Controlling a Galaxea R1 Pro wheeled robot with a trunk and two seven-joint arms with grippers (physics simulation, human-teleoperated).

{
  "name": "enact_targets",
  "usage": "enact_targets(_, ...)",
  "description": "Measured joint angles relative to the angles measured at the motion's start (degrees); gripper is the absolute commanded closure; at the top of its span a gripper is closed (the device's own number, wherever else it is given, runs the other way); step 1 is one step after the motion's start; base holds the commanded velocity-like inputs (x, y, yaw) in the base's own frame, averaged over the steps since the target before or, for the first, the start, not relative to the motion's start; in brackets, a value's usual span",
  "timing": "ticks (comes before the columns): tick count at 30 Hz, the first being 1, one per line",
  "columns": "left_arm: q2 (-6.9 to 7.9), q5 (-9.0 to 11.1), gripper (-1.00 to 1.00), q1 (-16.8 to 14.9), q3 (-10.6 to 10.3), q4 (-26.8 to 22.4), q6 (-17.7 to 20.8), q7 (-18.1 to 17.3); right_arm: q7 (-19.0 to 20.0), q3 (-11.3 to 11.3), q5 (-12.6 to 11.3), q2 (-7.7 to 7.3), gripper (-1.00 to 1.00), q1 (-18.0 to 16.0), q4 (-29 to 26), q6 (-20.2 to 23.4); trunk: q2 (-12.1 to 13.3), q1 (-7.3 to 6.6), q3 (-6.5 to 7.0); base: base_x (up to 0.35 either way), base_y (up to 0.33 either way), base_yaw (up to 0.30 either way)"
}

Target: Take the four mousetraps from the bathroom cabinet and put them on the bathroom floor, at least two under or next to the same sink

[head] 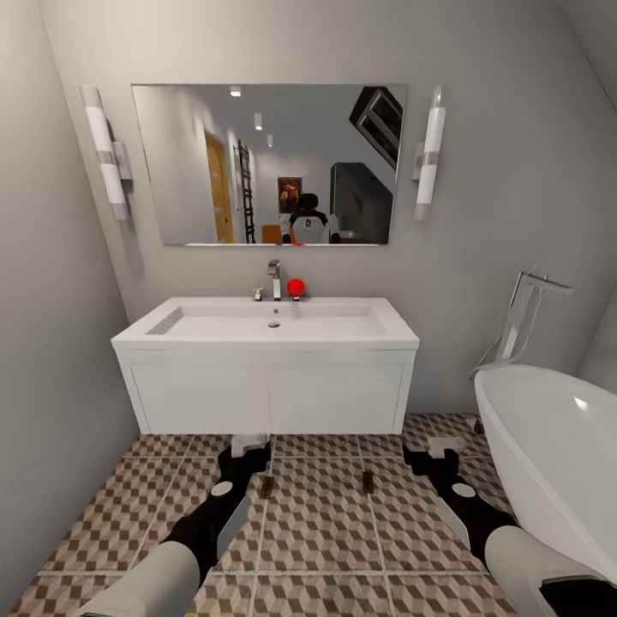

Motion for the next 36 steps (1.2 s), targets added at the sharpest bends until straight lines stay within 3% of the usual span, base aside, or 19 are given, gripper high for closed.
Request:
enact_targets(7, 0.10, 0.1, -1.00, 0.1, 0.0, 9.4, -0.7, 0.1, 0.1, 0.0, 0.1, -0.02, -1.00, 0.2, 5.8, -0.1, 2.8, -1.54, 1.26, 0.000, 0.000, 0.000)
enact_targets(11, 0.13, 0.1, -1.00, 0.2, 0.0, 16.7, -3.8, 0.2, 0.1, 0.0, 0.1, -0.03, -1.00, 0.2, 10.1, -0.2, 4.4, -2.42, 1.97, 0.000, 0.000, 0.000)
enact_targets(18, 0.28, 0.2, -1.00, 0.3, 0.0, 24.8, -9.3, 0.2, 0.7, 0.0, 0.0, -0.05, -1.00, 0.4, 14.1, -0.2, 7.2, -3.96, 3.23, 0.000, 0.000, 0.000)
enact_targets(24, 0.39, 0.2, -1.00, 1.2, 0.0, 27.9, -10.9, 0.3, 0.9, 0.0, 0.0, -0.05, -1.00, 2.7, 15.7, -0.2, 9.6, -5.28, 4.31, 0.000, 0.000, 0.000)
enact_targets(36, 1.07, 0.8, -1.00, 4.7, 0.1, 28.7, -11.3, 0.2, 1.0, 0.0, 0.0, 0.01, -1.00, 7.9, 16.1, -0.2, 14.4, -7.91, 6.47, 0.000, 0.000, 0.000)
